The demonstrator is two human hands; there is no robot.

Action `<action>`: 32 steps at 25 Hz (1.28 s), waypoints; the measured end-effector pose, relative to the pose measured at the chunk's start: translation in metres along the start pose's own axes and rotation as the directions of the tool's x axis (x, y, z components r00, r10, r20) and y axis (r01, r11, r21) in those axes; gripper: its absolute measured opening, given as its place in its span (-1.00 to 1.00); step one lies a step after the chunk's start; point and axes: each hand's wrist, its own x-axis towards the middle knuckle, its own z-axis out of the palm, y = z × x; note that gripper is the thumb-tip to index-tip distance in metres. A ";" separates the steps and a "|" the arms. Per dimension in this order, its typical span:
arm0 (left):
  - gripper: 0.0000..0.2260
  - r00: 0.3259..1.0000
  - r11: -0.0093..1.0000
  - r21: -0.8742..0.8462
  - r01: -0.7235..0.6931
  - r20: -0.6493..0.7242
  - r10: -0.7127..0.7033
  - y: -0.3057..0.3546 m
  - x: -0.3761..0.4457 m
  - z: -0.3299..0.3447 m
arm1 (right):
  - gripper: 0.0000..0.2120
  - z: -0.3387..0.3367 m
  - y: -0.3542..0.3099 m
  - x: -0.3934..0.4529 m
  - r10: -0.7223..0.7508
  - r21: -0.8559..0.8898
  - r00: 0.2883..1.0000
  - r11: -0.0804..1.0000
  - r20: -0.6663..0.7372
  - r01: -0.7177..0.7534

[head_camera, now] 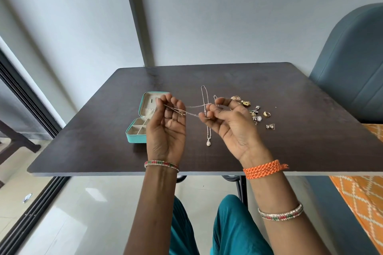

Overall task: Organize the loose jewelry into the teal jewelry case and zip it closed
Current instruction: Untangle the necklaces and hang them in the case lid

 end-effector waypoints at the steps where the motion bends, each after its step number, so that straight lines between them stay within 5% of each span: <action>1: -0.73 1.000 0.999 0.051 -0.016 0.012 0.015 0.000 0.001 0.001 | -0.83 0.004 -0.002 -0.005 -0.006 -0.159 0.999 0.987 0.054 0.014; 2: -0.77 0.999 0.990 0.135 -0.030 0.025 0.027 0.000 0.002 0.003 | -0.83 0.009 -0.006 -0.011 0.001 -0.380 0.990 0.924 0.138 0.052; 4: -0.82 0.999 0.942 0.334 -0.036 0.049 0.021 -0.004 0.001 0.004 | -0.82 0.021 -0.020 -0.018 0.088 -0.766 0.940 0.607 0.330 0.212; 6: -0.87 0.996 0.874 0.485 -0.011 0.083 -0.034 -0.007 -0.001 0.005 | -0.88 0.033 -0.037 -0.019 0.194 -0.872 0.889 0.363 0.415 0.328; 7: -0.89 0.992 0.854 0.521 -0.011 0.114 -0.056 -0.007 -0.003 0.006 | -0.94 0.038 -0.046 -0.018 0.222 -0.881 0.881 0.334 0.418 0.335; 12: -0.83 0.990 0.826 0.564 -0.021 0.125 -0.060 0.001 -0.010 0.018 | -0.93 0.046 -0.073 -0.010 0.211 -0.872 0.869 0.319 0.447 0.371; 17: -0.78 0.988 0.903 0.428 0.027 0.124 -0.088 0.006 -0.014 0.030 | -0.79 0.049 -0.079 -0.010 0.153 -0.854 0.861 0.295 0.485 0.429; 23: -0.91 0.971 0.871 0.483 0.086 0.154 -0.182 0.009 -0.020 0.045 | -0.84 0.051 -0.068 -0.017 -0.122 -0.766 0.901 0.487 0.417 0.420; 26: -0.86 0.977 0.775 0.632 -0.010 0.171 -0.127 0.008 -0.015 0.048 | -0.78 0.047 -0.055 -0.020 -0.303 -0.723 0.877 0.497 0.373 0.480; 32: -0.92 0.963 0.389 0.885 -0.257 0.268 0.026 0.007 -0.008 0.041 | -0.90 0.035 -0.048 -0.015 -0.504 -0.798 0.790 0.281 0.350 0.533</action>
